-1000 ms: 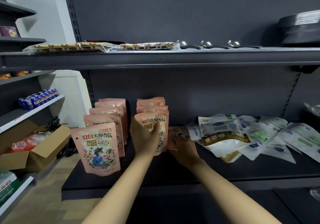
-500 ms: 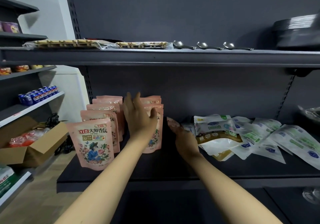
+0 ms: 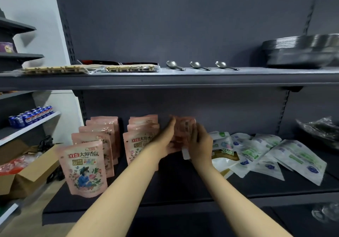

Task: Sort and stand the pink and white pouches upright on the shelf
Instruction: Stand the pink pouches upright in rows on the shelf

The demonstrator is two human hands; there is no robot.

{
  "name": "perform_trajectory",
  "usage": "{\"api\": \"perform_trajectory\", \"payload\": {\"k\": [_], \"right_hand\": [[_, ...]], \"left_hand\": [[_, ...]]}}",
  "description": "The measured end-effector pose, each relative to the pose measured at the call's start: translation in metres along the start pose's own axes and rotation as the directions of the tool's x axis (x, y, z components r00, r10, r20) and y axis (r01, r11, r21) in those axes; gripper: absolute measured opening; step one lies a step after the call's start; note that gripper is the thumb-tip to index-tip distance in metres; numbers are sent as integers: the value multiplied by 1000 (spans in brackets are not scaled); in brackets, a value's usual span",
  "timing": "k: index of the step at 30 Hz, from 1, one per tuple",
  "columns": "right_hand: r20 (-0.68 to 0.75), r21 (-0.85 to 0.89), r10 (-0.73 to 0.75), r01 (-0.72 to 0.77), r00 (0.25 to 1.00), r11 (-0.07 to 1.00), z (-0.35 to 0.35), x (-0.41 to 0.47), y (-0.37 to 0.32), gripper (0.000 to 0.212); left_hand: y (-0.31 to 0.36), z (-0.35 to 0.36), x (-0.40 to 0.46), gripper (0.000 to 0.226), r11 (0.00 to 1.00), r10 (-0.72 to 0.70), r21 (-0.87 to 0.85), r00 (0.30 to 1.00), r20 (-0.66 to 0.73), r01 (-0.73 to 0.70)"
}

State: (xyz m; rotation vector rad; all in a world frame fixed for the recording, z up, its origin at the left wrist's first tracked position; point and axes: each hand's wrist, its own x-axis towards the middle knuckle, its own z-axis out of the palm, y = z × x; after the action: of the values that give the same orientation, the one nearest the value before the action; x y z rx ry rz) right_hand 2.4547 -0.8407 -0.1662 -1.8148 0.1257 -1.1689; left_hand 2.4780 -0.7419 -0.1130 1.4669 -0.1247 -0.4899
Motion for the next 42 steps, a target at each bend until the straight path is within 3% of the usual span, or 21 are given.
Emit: {"api": "perform_trajectory", "payload": {"k": [4, 7, 9, 10, 13, 15, 17, 18, 20, 22, 25, 28, 33, 36, 38, 42], "right_hand": [[157, -1, -219, 222, 963, 975, -19, -12, -1, 22], [342, -5, -353, 378, 871, 926, -34, -18, 3, 31], [422, 8, -384, 420, 821, 908, -45, -21, 5, 35], [417, 7, -367, 401, 831, 916, -50, -21, 6, 38], [239, 4, -207, 212, 949, 977, -58, -17, 8, 40], [220, 206, 40, -87, 975, 975, -63, -12, 4, 37], [397, 431, 287, -453, 872, 781, -67, -7, 2, 46], [481, 458, 341, -563, 808, 688, -69, -3, 3, 46], [611, 466, 327, -662, 721, 587, -70, 0, 7, 42], [691, 461, 253, -682, 677, 568, -66, -2, 8, 33], [707, 422, 223, -653, 671, 629, -57, -8, 10, 25], [675, 343, 294, -641, 676, 687, -39, -16, 12, 30], [729, 150, 238, -489, 642, 859, -7, -37, 1, 34], [731, -70, 207, -230, 651, 971, 17, -49, -3, 52], [734, -182, 192, -83, 651, 980, 31, -55, -4, 59], [752, -182, 213, -113, 624, 977, 40, -65, -11, 39]], "left_hand": [[13, 12, 4, 50, 996, 14, -87, 996, 88, -6], [12, 20, 5, 33, 987, 22, -161, 995, 99, -6], [3, 24, 3, 26, 988, 46, -148, 994, 94, -32], [-3, 25, 4, 26, 991, 67, -121, 995, 78, -57], [-12, 24, -3, 16, 978, 209, -10, 978, 24, -209], [-15, 22, -7, 15, 963, 265, 36, 964, 38, -266], [-19, 20, -12, 14, 947, 309, 69, 948, 71, -314], [-21, 19, -15, 14, 944, 319, 60, 944, 87, -325], [-24, 16, -21, 15, 944, 325, 29, 940, 100, -329], [-27, 10, -26, 14, 941, 329, 48, 939, 101, -335], [-31, -3, -30, 15, 942, 306, 139, 952, 26, -307], [-33, -17, -36, 10, 946, 284, 170, 958, -32, -275], [-43, -60, -46, 22, 920, 130, 383, 985, -110, -79], [-49, -86, -46, 23, 952, 82, 304, 979, -189, -21], [-50, -98, -49, 22, 961, 84, 277, 970, -228, -18], [-56, -112, -47, 29, 964, 101, 265, 950, -295, -20]]}}
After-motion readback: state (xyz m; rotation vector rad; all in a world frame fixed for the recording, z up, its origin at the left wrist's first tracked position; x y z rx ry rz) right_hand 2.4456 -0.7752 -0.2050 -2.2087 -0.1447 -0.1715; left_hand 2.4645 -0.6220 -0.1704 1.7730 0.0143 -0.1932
